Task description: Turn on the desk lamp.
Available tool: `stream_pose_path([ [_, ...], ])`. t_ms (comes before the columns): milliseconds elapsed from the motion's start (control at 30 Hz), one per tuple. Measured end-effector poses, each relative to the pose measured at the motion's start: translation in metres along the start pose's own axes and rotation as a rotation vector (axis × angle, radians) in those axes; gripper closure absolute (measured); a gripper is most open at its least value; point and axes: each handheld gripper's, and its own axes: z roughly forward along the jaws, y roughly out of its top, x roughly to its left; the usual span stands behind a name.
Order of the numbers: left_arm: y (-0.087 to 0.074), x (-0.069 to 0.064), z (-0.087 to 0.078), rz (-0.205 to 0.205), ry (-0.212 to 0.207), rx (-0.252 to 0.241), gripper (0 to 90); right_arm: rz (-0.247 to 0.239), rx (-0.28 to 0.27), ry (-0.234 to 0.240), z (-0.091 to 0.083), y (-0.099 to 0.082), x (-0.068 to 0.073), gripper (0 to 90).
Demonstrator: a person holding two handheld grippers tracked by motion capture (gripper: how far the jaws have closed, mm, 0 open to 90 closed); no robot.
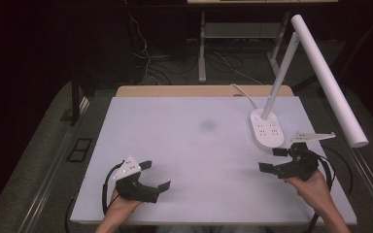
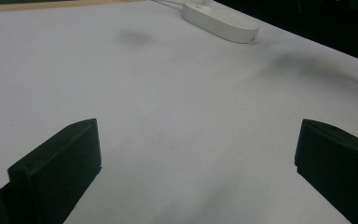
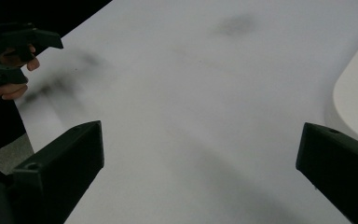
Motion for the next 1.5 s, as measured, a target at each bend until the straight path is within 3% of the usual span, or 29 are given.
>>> stream_pose_path([
  [533,0.0,0.0,-0.001,-0.009,0.008,-0.006,0.0,-0.005,0.007,-0.038,-0.004,0.023,-0.017,0.4],
  [900,0.0,0.0,0.0,-0.007,0.005,-0.001,0.0,0.018,0.004,-0.071,-0.011,0.035,-0.039,0.4],
  [1500,0.0,0.002,0.0,-0.012,0.007,-0.005,0.0,0.025,0.01,-0.119,-0.009,0.055,-0.062,0.4],
])
